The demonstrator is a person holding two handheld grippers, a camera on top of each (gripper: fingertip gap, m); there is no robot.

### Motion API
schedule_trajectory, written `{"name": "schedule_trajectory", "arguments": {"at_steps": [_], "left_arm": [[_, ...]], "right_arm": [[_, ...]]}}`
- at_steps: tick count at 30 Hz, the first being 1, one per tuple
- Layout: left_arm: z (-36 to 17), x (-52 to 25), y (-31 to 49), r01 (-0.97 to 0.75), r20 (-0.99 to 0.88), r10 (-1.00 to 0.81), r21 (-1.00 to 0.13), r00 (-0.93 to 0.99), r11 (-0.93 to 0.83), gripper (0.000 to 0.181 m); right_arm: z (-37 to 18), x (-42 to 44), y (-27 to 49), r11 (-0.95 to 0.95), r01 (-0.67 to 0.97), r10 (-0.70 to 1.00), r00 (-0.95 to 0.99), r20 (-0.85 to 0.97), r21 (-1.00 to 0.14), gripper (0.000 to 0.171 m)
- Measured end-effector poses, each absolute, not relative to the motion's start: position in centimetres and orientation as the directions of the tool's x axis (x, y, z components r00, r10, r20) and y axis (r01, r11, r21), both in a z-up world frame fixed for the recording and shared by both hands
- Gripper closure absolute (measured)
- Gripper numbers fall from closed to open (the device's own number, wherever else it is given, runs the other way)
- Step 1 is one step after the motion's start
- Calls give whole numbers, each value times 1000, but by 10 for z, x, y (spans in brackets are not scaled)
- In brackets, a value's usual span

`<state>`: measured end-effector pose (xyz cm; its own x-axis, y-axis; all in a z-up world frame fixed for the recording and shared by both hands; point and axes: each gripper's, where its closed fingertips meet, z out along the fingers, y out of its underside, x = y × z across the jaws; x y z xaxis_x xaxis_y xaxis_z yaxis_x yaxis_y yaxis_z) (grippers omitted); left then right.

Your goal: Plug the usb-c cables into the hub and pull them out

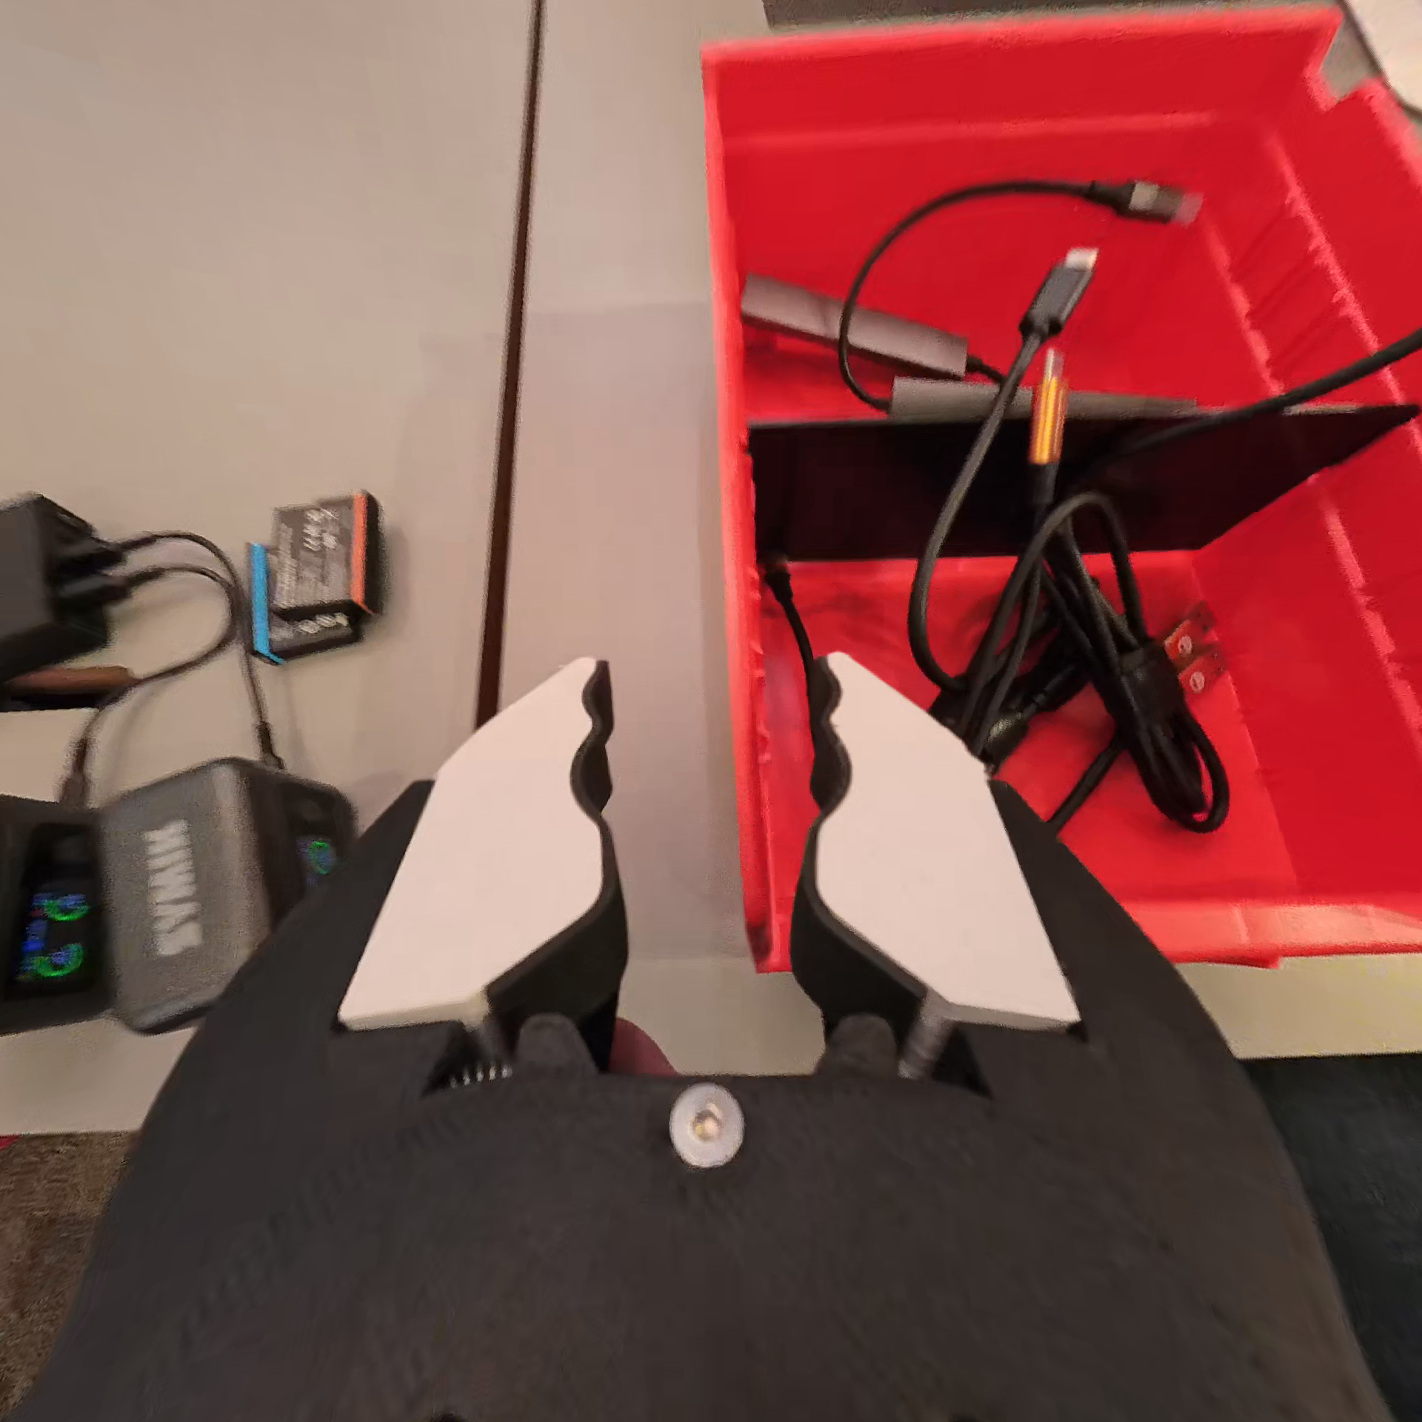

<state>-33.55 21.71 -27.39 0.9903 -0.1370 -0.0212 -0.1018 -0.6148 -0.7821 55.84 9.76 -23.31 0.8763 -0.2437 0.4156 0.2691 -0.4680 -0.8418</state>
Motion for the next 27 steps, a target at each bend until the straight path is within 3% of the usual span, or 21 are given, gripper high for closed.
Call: {"name": "schedule_trajectory", "arguments": {"at_steps": [4,9,12,19,27], "left_arm": [[-233,-330,226,-210,-149,-157,-826,976,-523,133],[-200,-281,258,-431,-323,-299,-785,898,-446,139],[-193,-250,288,-514,-372,-375,-747,849,-422,146],[-228,-221,351,-614,-382,-492,-604,782,-508,146],[-282,-226,387,-629,-323,-540,-441,777,-640,148]], "right_arm": [[-194,525,104,-378,357,-198,870,452,-854,149],[-164,442,122,-250,421,-15,899,438,-872,170],[-160,385,131,-189,449,119,893,433,-873,171],[-177,275,134,-105,459,392,834,388,-882,171],[-195,236,129,-75,484,488,780,391,-872,171]]}}
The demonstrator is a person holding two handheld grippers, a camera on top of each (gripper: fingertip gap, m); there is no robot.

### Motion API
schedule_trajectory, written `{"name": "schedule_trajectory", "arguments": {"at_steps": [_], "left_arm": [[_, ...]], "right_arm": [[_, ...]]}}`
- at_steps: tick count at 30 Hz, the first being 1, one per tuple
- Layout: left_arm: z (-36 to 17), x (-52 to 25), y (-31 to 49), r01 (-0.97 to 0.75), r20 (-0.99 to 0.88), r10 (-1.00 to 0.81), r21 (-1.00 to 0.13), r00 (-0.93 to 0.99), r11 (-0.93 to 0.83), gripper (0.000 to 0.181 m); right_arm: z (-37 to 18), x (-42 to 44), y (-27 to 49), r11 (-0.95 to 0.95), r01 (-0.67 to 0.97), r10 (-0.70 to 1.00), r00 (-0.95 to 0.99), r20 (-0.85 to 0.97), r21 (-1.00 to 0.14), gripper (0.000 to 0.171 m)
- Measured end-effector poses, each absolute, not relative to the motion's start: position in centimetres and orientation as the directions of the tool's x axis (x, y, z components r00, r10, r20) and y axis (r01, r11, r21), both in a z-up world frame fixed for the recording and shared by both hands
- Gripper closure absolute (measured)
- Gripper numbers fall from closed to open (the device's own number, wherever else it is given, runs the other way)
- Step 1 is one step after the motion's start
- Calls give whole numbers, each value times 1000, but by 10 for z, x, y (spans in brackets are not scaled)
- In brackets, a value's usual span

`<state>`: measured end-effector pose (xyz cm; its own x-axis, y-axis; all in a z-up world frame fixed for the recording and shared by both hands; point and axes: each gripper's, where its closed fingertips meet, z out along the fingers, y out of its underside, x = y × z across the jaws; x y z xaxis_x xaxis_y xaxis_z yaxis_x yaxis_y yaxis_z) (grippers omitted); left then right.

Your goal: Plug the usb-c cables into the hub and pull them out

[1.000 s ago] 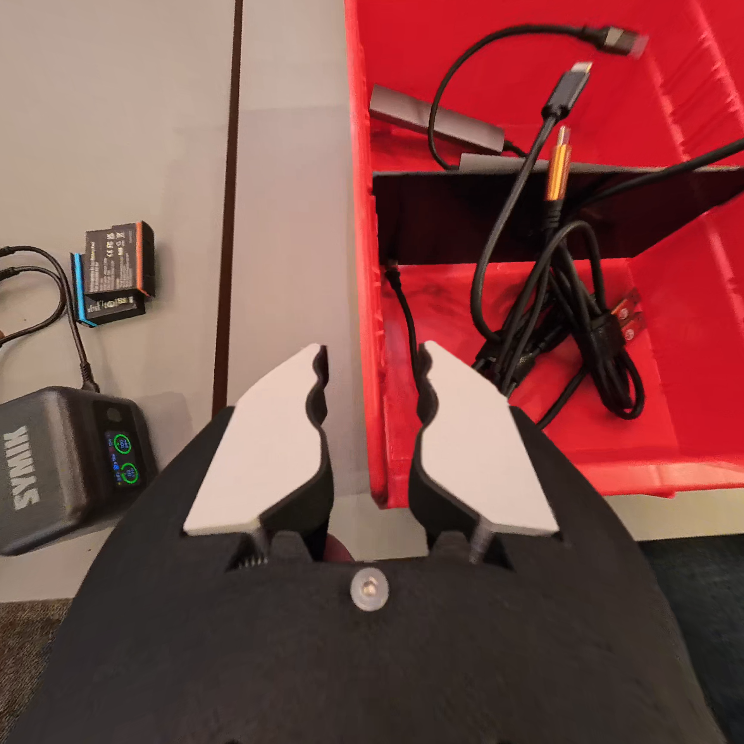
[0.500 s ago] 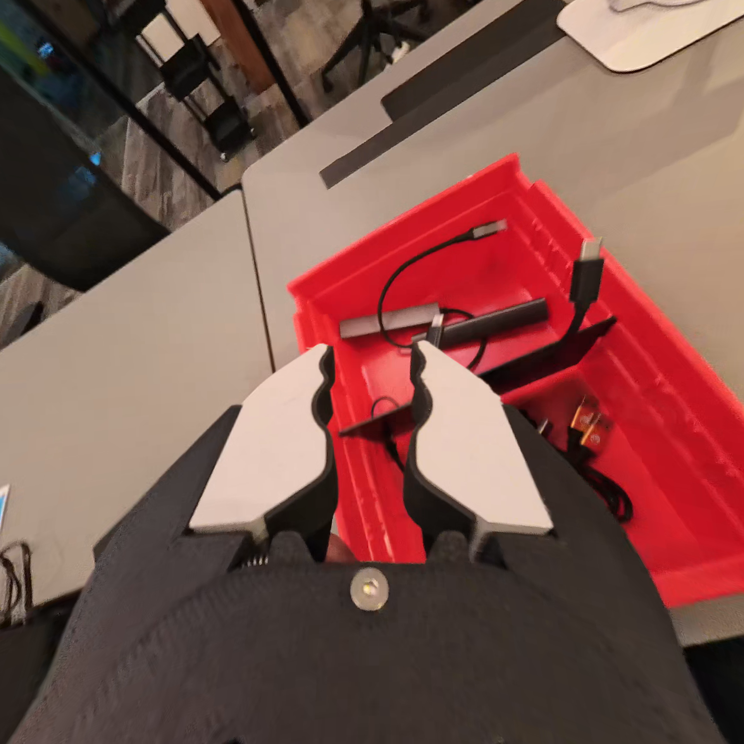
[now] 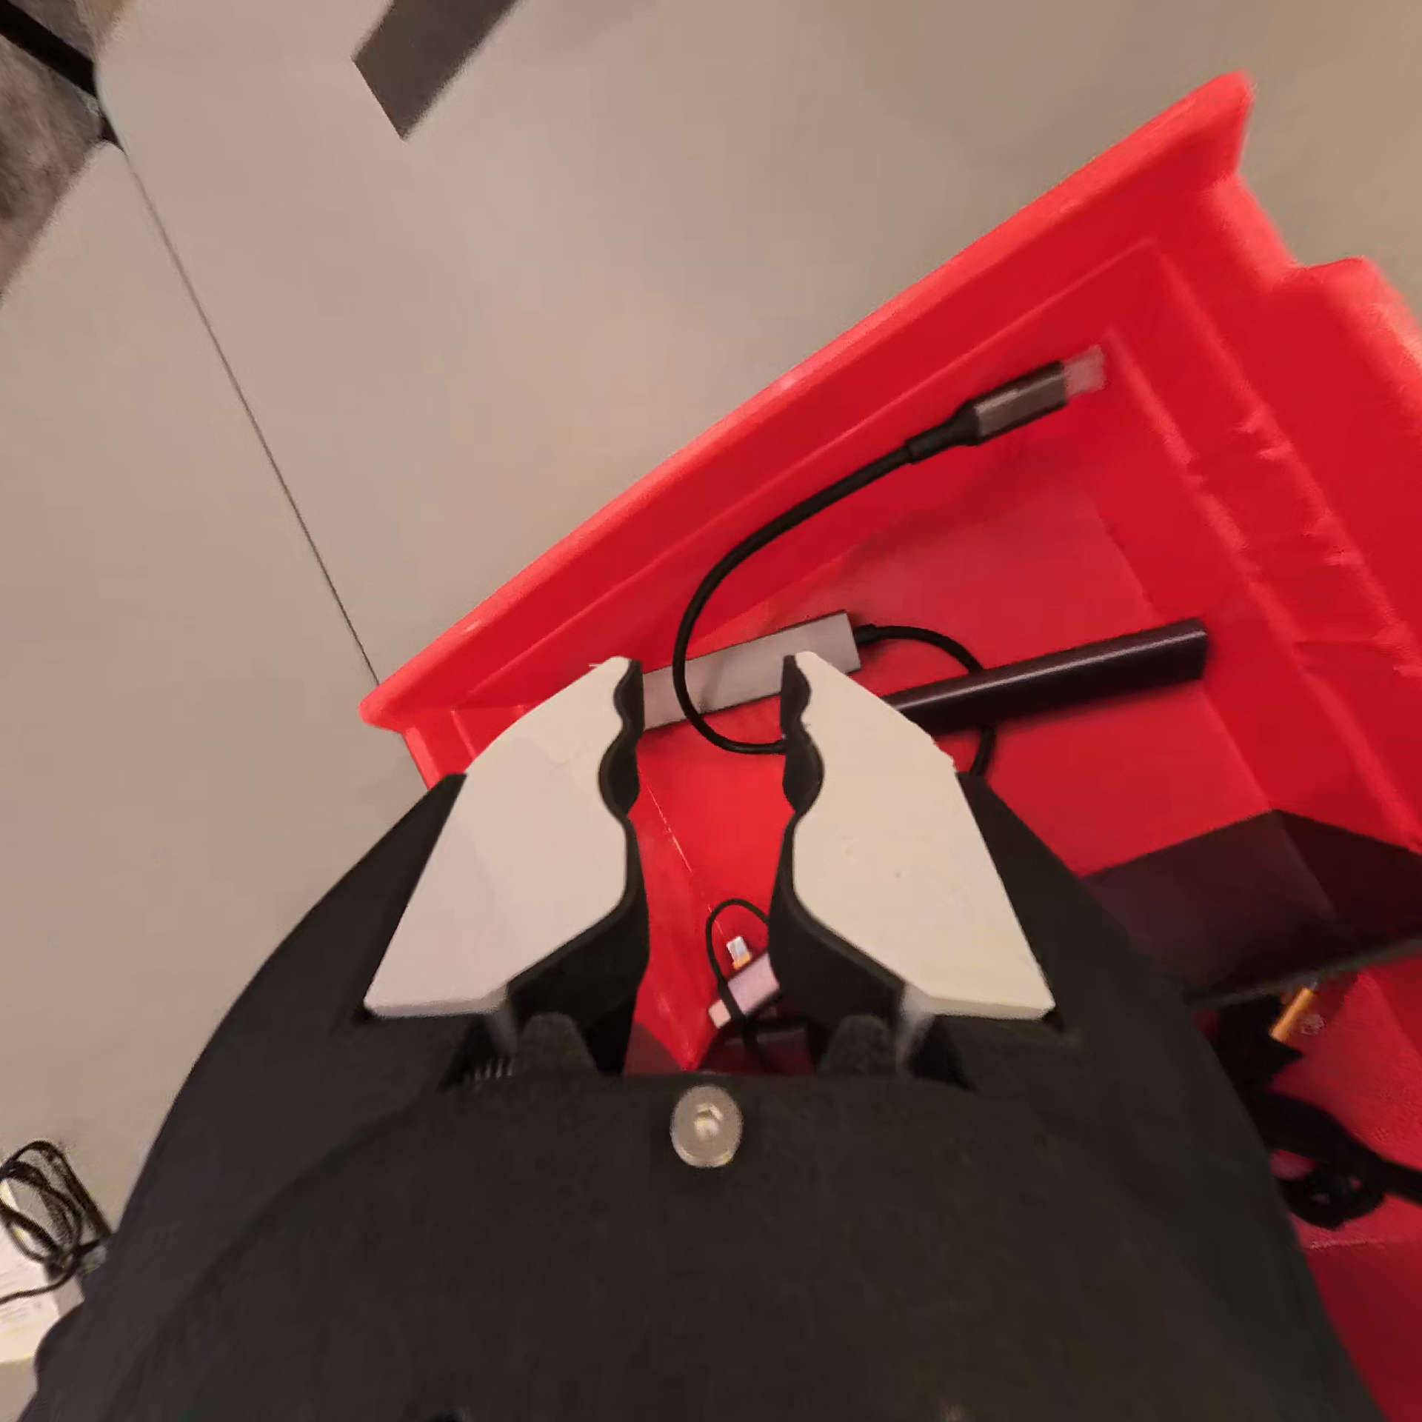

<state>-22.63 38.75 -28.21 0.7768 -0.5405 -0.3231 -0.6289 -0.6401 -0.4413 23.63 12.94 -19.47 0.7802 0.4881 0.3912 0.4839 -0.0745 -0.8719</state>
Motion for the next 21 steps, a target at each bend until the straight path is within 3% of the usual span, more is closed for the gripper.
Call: {"name": "schedule_trajectory", "arguments": {"at_steps": [8,13,21], "left_arm": [[-322,-237,400,-621,-309,-541,-320,782,-715,153],[-331,-244,406,-676,-391,-565,-257,726,-691,176],[-321,-244,407,-688,-429,-548,-317,718,-653,178]], "right_arm": [[-206,230,128,-84,473,516,773,368,-877,171],[-209,228,130,-85,476,522,769,368,-875,171],[-212,228,132,-88,477,525,768,367,-874,171]]}}
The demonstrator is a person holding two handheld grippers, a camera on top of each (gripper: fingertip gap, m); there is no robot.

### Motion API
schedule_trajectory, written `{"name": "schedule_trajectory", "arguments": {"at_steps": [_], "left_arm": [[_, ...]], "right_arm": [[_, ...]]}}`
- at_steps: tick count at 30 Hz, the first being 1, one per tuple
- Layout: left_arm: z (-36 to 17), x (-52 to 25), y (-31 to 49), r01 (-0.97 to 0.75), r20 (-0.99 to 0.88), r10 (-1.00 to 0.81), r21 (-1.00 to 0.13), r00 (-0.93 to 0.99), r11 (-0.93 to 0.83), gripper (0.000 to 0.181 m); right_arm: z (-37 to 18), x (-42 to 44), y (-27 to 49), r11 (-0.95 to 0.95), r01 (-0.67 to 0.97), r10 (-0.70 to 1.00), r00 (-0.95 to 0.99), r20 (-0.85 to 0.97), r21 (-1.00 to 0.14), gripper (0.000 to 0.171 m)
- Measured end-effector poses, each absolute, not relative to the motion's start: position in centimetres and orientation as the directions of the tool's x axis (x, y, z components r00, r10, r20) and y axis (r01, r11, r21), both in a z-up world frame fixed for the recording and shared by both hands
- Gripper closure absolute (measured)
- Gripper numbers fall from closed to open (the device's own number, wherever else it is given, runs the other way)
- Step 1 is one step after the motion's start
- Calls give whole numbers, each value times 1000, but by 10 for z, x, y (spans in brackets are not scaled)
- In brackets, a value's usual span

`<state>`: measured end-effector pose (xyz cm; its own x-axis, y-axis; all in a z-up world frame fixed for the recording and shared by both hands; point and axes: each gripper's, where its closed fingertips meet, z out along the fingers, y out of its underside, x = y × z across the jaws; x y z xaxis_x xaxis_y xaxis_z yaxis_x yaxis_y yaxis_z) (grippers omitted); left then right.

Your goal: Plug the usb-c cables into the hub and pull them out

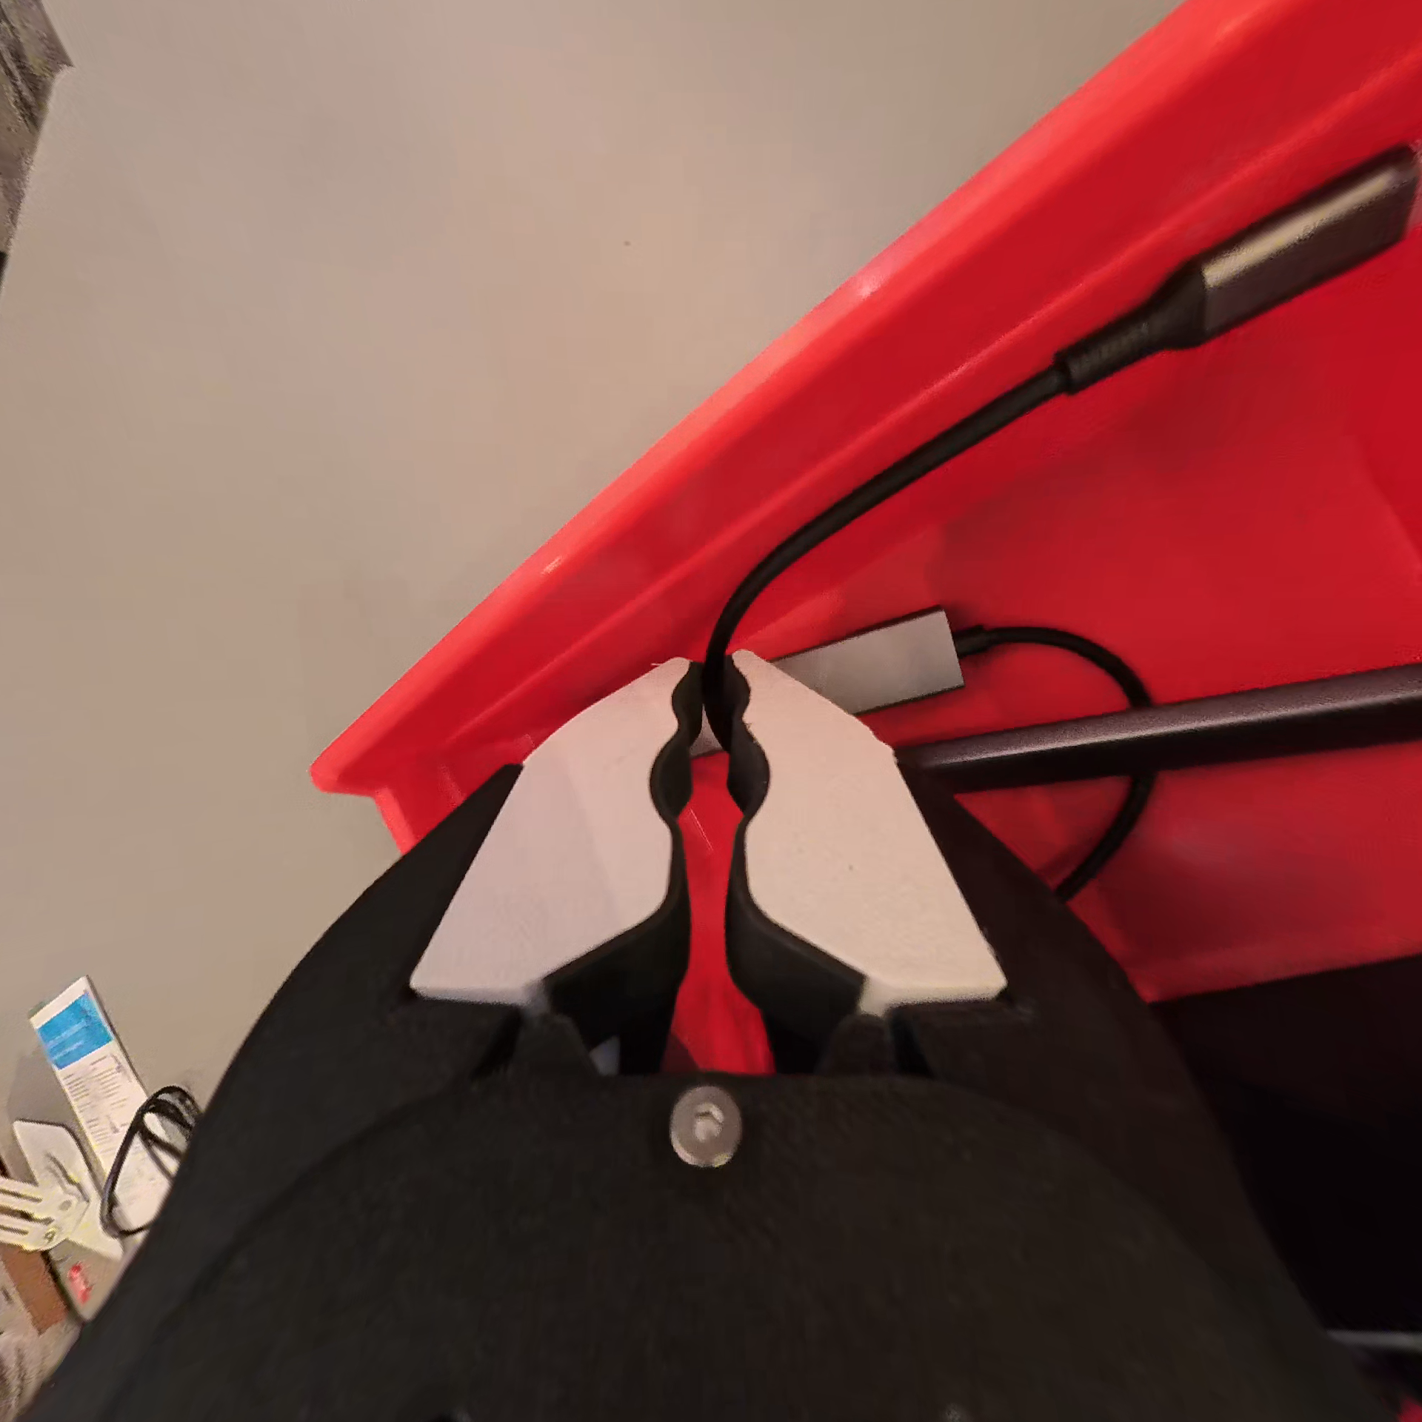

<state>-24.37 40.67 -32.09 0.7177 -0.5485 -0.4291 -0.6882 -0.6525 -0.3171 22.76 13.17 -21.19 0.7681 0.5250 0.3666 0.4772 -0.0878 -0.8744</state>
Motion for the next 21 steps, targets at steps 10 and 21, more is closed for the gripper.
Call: {"name": "schedule_trajectory", "arguments": {"at_steps": [10,21], "left_arm": [[-255,-235,403,-691,-500,-478,-478,722,-542,178],[-138,-191,396,-742,-638,-382,-600,669,-299,178]], "right_arm": [[-204,222,134,-67,481,530,759,378,-874,171],[-200,211,131,-49,485,544,746,384,-873,171]]}}
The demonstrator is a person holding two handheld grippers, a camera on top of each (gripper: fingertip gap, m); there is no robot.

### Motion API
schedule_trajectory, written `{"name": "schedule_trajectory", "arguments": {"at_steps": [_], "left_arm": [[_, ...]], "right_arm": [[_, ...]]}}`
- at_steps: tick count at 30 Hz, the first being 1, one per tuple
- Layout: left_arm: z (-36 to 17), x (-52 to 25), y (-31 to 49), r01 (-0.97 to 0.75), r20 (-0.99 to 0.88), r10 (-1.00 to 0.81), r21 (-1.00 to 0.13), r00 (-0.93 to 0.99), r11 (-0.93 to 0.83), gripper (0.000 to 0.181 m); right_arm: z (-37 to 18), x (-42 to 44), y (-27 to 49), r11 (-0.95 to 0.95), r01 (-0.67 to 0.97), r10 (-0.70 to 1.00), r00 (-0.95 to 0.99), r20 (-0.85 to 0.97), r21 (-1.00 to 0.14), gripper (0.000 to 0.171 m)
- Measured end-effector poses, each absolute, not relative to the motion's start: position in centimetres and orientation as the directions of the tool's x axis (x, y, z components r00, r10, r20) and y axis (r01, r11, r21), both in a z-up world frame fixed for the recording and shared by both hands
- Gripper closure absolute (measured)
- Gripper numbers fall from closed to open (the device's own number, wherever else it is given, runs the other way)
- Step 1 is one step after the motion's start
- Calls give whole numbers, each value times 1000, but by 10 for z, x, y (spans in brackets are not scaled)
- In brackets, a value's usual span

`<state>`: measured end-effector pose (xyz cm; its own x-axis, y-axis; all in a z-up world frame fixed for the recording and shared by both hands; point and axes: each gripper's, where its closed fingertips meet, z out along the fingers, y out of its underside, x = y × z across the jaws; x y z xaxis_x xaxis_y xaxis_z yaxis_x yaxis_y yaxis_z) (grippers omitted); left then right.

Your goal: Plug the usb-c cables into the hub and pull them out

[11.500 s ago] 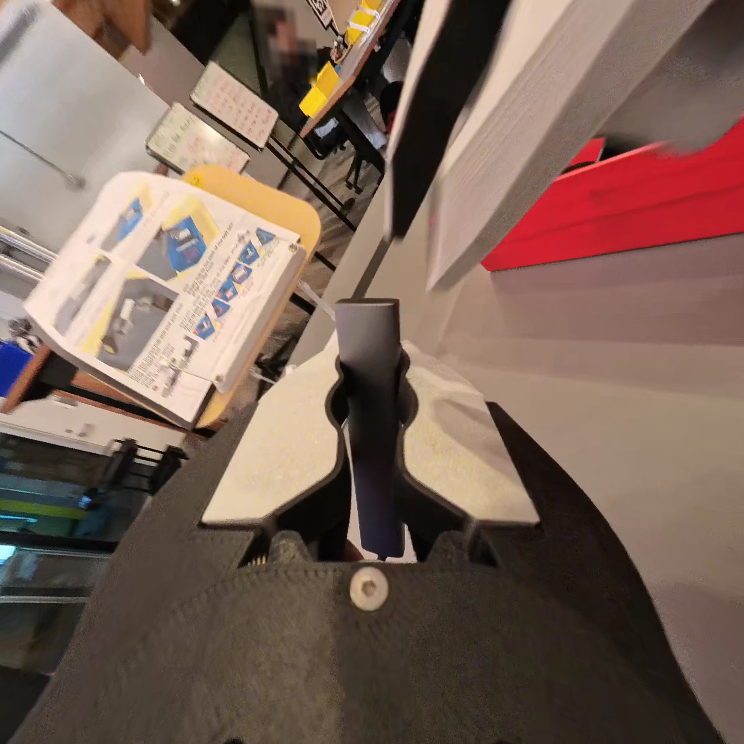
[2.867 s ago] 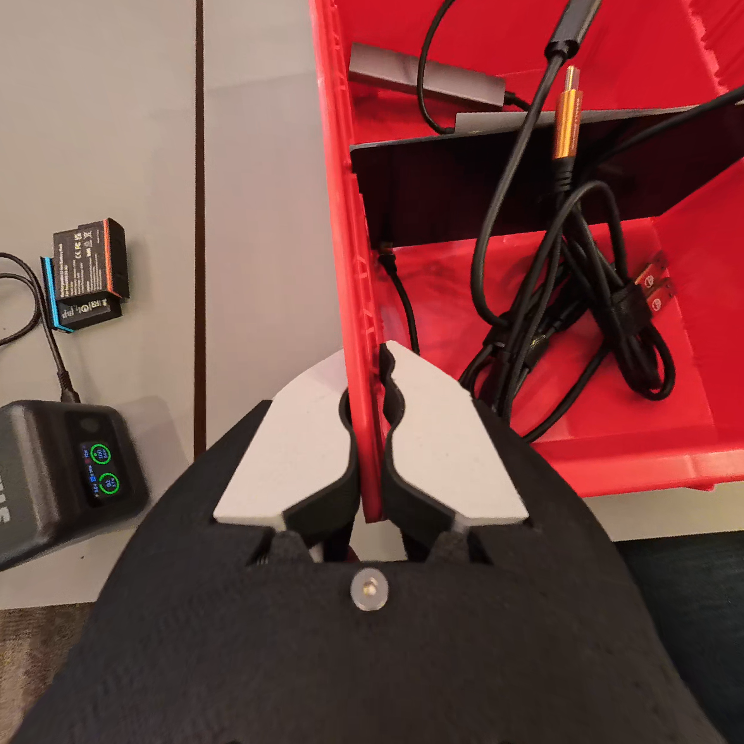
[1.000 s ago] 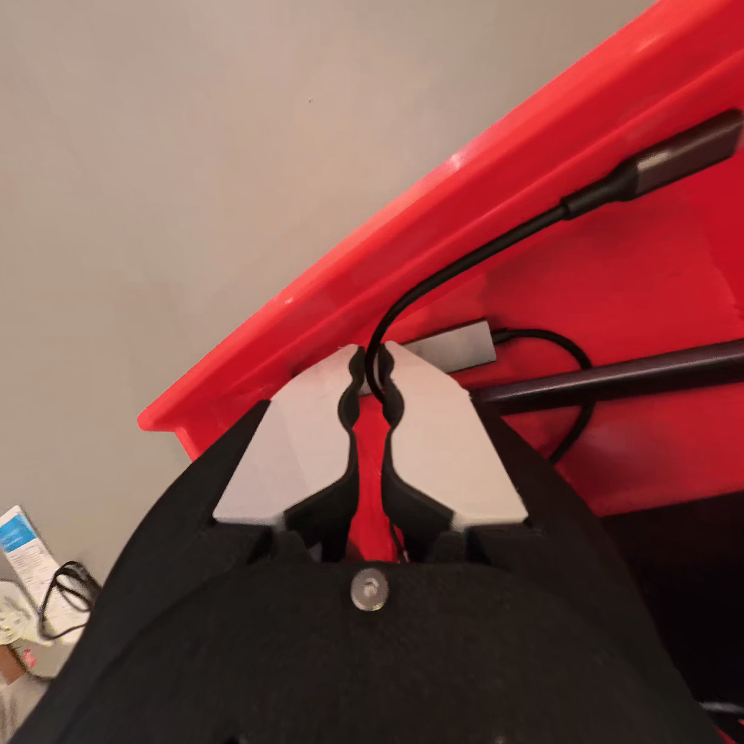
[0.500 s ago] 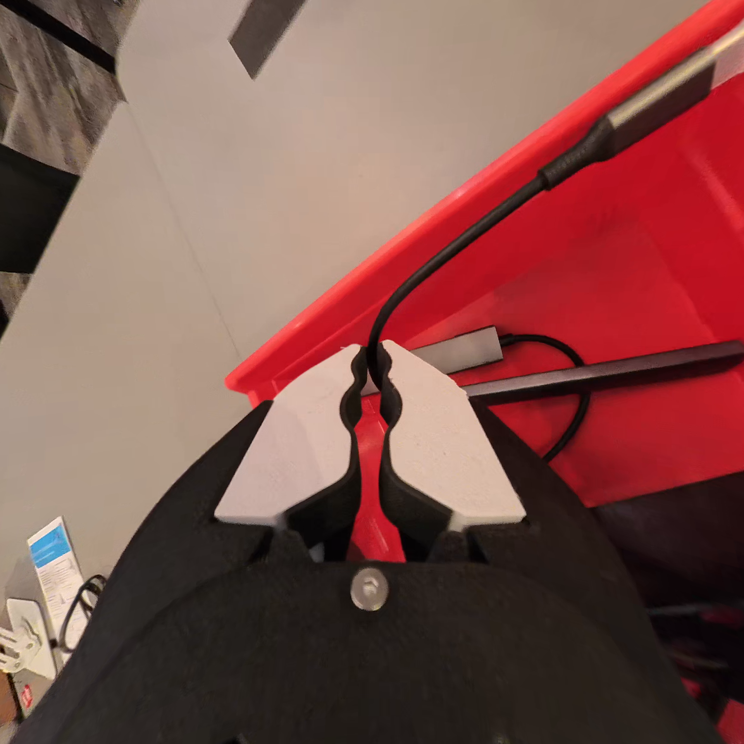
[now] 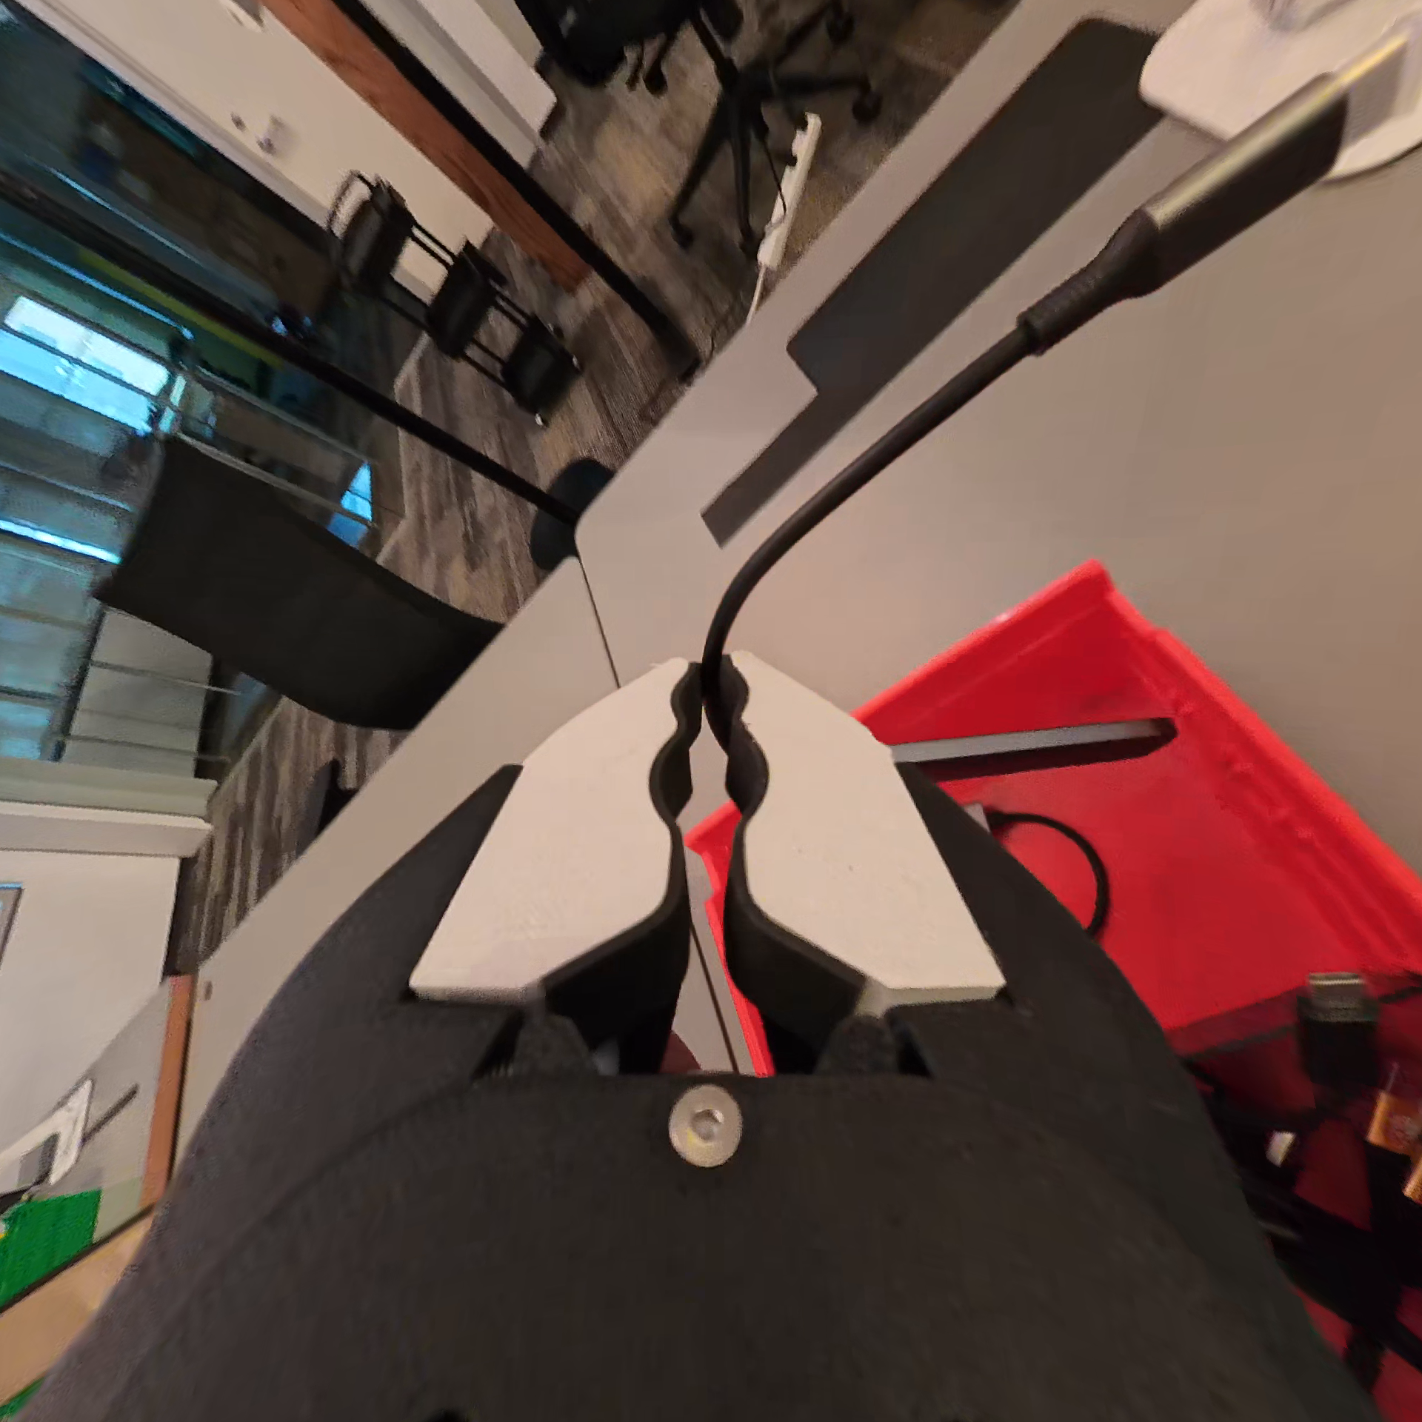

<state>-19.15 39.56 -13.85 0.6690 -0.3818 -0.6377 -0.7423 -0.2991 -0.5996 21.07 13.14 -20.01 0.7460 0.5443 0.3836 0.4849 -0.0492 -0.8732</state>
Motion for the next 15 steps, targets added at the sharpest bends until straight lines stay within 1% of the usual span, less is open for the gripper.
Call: {"name": "schedule_trajectory", "arguments": {"at_steps": [5,8,12,15], "left_arm": [[-83,-155,381,-784,-709,-344,-596,616,-173,178],[-59,-122,368,-798,-729,-355,-596,585,-91,178],[-50,-70,351,-826,-749,-420,-564,512,-1,178],[-59,-29,341,-845,-753,-485,-532,444,53,178]], "right_arm": [[-200,209,129,-44,482,546,745,383,-875,171],[-200,208,128,-41,479,549,744,381,-877,171],[-200,208,125,-37,475,551,744,378,-879,171],[-201,209,122,-32,472,555,742,377,-881,171]]}}
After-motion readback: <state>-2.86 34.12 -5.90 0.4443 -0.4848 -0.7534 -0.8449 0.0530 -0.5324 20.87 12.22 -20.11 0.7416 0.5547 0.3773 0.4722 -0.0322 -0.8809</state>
